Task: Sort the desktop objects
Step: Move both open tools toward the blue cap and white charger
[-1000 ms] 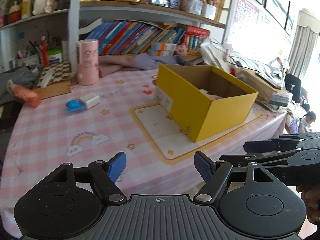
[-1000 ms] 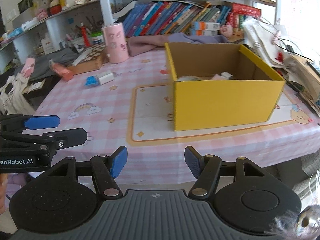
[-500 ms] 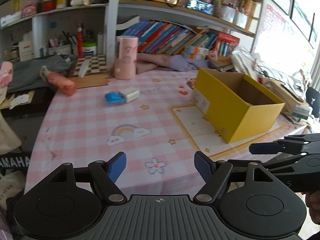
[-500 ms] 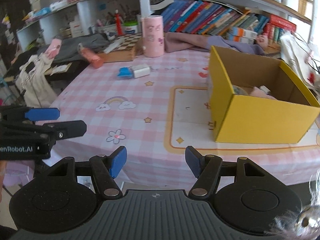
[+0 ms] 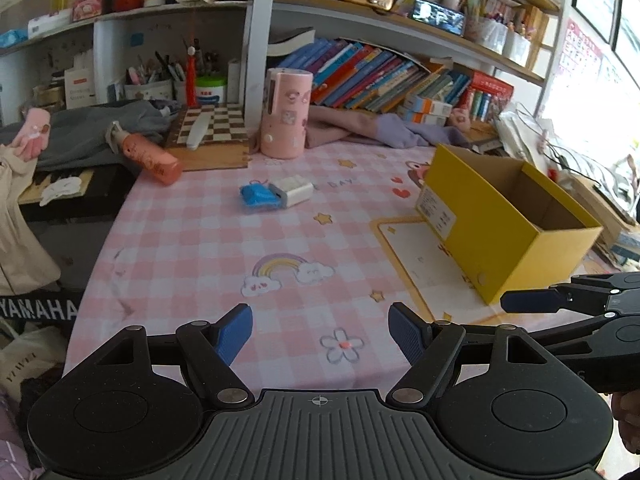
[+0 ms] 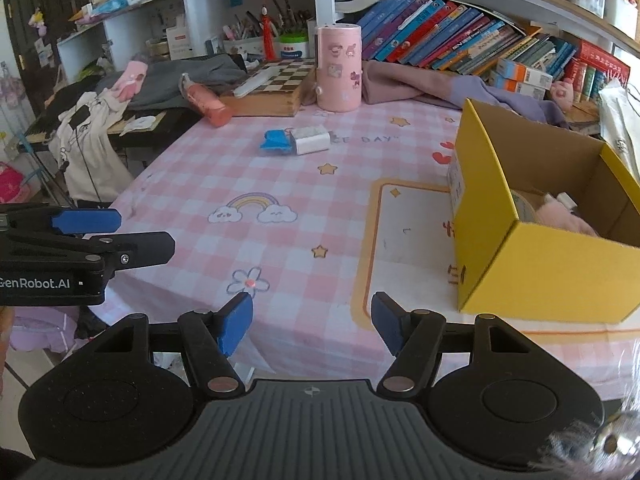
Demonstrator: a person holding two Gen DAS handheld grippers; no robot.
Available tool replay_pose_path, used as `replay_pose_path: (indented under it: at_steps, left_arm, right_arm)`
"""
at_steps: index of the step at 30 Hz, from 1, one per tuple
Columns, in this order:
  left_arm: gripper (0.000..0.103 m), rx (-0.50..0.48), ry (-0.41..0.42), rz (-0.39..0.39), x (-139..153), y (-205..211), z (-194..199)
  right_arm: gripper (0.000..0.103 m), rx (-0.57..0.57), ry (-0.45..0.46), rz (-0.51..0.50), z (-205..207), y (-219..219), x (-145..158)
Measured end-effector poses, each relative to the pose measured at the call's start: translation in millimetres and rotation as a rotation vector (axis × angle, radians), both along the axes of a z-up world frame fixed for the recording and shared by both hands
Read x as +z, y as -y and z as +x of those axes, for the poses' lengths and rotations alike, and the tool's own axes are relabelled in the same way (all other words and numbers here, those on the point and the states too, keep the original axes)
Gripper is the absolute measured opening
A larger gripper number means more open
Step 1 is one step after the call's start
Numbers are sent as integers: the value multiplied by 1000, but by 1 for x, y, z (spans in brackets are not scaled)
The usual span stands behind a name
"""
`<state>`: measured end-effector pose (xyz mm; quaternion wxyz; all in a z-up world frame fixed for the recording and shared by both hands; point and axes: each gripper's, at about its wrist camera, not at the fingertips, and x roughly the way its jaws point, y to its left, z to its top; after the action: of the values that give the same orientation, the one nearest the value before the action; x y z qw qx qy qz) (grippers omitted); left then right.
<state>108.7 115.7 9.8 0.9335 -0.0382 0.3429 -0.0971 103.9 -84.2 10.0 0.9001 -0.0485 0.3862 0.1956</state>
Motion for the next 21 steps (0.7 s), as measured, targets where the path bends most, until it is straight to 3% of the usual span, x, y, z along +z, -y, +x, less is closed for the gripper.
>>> replay_pose_path:
  at_steps: [21]
  left_arm:
    - [77,162,12,55,11,1,116]
  right_arm:
    - [63,112,-9,71,134,-6,-4]
